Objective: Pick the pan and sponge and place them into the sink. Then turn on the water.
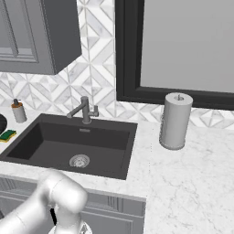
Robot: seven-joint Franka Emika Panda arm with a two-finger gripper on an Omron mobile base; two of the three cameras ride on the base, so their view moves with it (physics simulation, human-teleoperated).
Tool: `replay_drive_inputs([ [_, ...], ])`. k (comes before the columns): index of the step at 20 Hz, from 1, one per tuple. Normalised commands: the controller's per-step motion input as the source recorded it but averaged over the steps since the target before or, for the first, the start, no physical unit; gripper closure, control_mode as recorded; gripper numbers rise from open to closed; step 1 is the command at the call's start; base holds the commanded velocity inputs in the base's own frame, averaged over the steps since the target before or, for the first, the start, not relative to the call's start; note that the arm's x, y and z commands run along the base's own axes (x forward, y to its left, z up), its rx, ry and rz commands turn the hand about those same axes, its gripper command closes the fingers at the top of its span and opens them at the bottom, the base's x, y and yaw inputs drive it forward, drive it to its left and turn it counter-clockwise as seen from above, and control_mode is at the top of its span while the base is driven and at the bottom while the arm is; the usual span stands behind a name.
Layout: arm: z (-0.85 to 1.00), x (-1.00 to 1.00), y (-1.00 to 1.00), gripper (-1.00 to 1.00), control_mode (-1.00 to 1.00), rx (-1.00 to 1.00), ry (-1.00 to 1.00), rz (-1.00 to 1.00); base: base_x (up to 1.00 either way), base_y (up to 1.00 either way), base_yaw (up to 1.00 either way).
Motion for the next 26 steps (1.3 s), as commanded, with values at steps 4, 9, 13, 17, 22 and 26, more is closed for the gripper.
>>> replay_drive_inputs([
  [4,0.62,-0.62,-0.98,1.0,-1.0,0.2,-0.1,-0.3,0.0,0.0,0.0],
  [9,0.73,-0.38,-1.0,1.0,-1.0,0.19,-0.02,-0.31,0.0,0.0,0.0],
  [13,0.77,-0.07,-1.0,1.0,-1.0,0.21,0.12,-0.31,0.0,0.0,0.0],
  [17,0.78,0.01,-0.78,1.0,-1.0,0.07,0.17,-0.25,0.0,0.0,0.0],
  [22,0.5,0.29,-0.28,1.0,-1.0,0.0,0.32,-0.2,0.0,0.0,0.0],
  [26,0.27,0.56,-0.17,1.0,-1.0,-0.01,0.36,-0.19,0.0,0.0,0.0],
])
